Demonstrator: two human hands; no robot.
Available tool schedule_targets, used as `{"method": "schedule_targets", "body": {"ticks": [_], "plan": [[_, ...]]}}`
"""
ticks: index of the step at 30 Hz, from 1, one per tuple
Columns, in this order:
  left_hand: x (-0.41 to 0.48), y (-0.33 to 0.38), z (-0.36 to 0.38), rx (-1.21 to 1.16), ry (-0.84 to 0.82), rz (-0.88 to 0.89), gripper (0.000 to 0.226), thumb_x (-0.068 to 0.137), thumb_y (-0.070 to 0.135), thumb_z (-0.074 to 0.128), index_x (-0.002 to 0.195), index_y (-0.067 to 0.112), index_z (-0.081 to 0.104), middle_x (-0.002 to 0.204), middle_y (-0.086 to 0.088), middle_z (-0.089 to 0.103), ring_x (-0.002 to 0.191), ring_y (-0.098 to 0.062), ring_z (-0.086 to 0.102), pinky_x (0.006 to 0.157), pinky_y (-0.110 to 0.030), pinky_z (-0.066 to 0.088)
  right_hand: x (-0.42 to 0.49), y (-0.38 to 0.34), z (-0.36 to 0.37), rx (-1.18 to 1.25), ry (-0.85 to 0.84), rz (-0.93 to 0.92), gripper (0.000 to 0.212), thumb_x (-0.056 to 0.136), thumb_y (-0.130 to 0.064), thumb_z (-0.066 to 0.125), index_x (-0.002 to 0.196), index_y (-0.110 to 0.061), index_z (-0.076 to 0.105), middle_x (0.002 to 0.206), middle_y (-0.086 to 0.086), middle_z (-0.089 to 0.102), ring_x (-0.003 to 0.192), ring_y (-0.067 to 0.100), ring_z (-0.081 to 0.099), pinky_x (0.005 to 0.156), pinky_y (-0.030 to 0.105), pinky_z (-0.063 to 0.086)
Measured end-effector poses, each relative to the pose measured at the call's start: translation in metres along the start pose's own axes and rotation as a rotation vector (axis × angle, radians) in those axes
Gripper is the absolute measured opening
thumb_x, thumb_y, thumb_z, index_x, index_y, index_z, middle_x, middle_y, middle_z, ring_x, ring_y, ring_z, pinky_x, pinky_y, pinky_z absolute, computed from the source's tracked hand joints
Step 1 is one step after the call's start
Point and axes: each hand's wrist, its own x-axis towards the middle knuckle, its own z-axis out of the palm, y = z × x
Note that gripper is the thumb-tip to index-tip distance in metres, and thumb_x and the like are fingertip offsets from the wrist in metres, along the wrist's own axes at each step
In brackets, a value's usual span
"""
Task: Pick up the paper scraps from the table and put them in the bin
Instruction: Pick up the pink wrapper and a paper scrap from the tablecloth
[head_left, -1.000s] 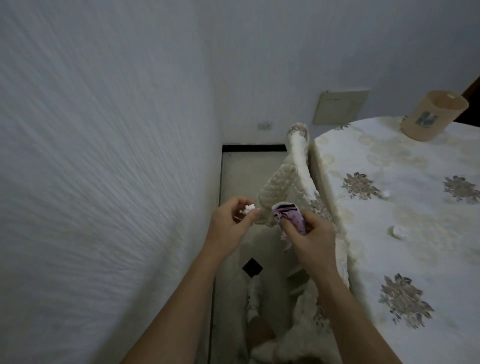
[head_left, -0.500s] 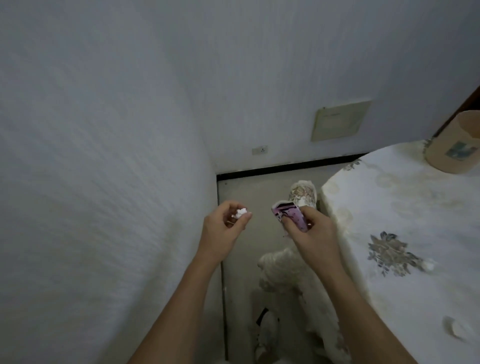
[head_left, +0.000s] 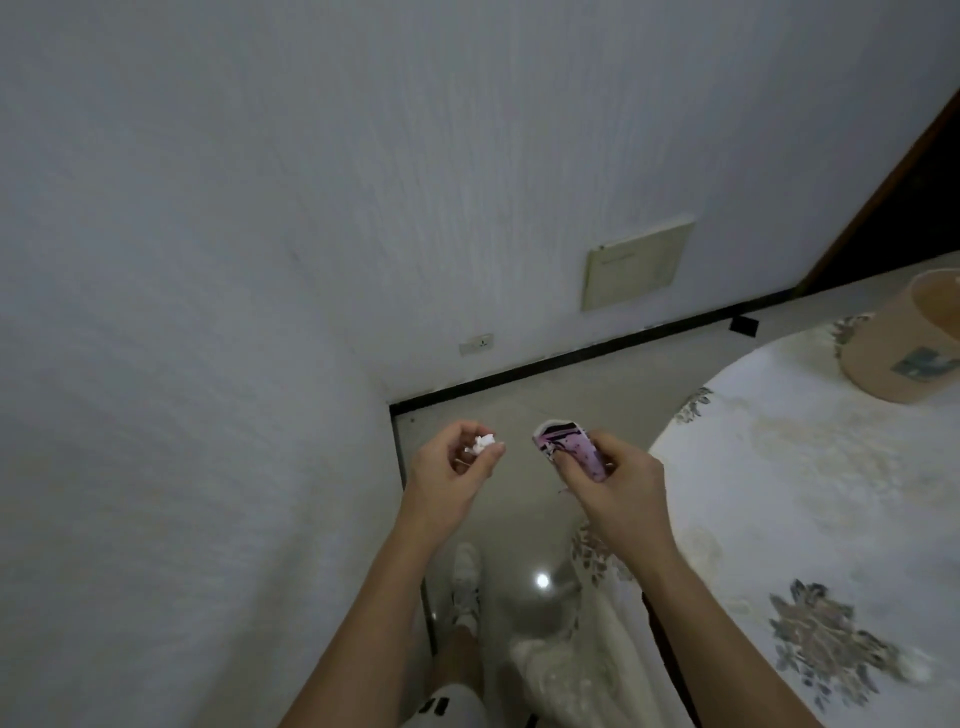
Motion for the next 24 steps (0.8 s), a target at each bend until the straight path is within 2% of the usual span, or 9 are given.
{"method": "schedule_targets", "body": {"ticks": [4, 10, 15, 19, 22, 24], "plan": [[0.079, -0.011, 0.009, 0.018, -0.098, 0.004, 0.013, 0.088, 0.021, 0.072, 0.090, 0.031, 0.066, 0.079, 0.002, 0.068, 0.070, -0.021, 0.066, 0.071, -0.047, 0.057, 0.057, 0.013, 0.011, -0.013, 0.075, 0.040, 0.009, 0.086, -0.028, 0.071, 0.080, -0.022, 0.070, 0.065, 0.002, 0.063, 0.065, 0.031, 0.062, 0.062, 0.056, 0.058], [0.208, -0.016, 0.015, 0.014, -0.253, 0.014, 0.010, 0.087, 0.022, 0.072, 0.090, 0.029, 0.066, 0.082, -0.003, 0.068, 0.073, -0.031, 0.064, 0.073, -0.052, 0.055, 0.155, 0.022, 0.035, -0.034, 0.237, 0.134, 0.025, 0.080, -0.042, 0.066, 0.082, -0.017, 0.069, 0.066, 0.005, 0.065, 0.064, 0.030, 0.063, 0.060, 0.054, 0.057], [0.296, -0.006, 0.018, 0.003, -0.364, 0.050, 0.012, 0.088, 0.023, 0.073, 0.090, 0.032, 0.066, 0.082, 0.002, 0.069, 0.076, -0.026, 0.066, 0.074, -0.050, 0.057, 0.225, 0.011, 0.045, -0.027, 0.362, 0.174, 0.028, 0.080, -0.036, 0.068, 0.077, -0.008, 0.066, 0.062, 0.012, 0.059, 0.063, 0.037, 0.061, 0.060, 0.057, 0.055], [0.345, 0.001, 0.034, -0.001, -0.431, 0.064, 0.014, 0.088, 0.020, 0.072, 0.088, 0.033, 0.066, 0.081, 0.001, 0.068, 0.072, -0.020, 0.065, 0.074, -0.047, 0.057, 0.263, 0.011, 0.040, -0.049, 0.427, 0.206, 0.023, 0.083, -0.032, 0.071, 0.080, -0.009, 0.068, 0.064, 0.012, 0.063, 0.063, 0.036, 0.061, 0.060, 0.057, 0.054], [0.375, 0.008, 0.049, -0.004, -0.472, 0.099, 0.014, 0.088, 0.018, 0.072, 0.088, 0.031, 0.066, 0.080, -0.002, 0.068, 0.071, -0.025, 0.064, 0.070, -0.047, 0.056, 0.284, 0.014, 0.032, -0.045, 0.480, 0.235, 0.017, 0.085, -0.026, 0.073, 0.082, -0.009, 0.069, 0.066, 0.016, 0.064, 0.065, 0.038, 0.061, 0.061, 0.056, 0.054], [0.395, 0.012, 0.062, -0.005, -0.502, 0.121, 0.012, 0.088, 0.016, 0.072, 0.089, 0.027, 0.067, 0.080, -0.002, 0.068, 0.071, -0.019, 0.063, 0.068, -0.044, 0.056, 0.299, 0.018, 0.025, -0.035, 0.523, 0.251, 0.018, 0.085, -0.025, 0.073, 0.079, -0.009, 0.068, 0.065, 0.018, 0.062, 0.065, 0.040, 0.059, 0.060, 0.056, 0.054]]}}
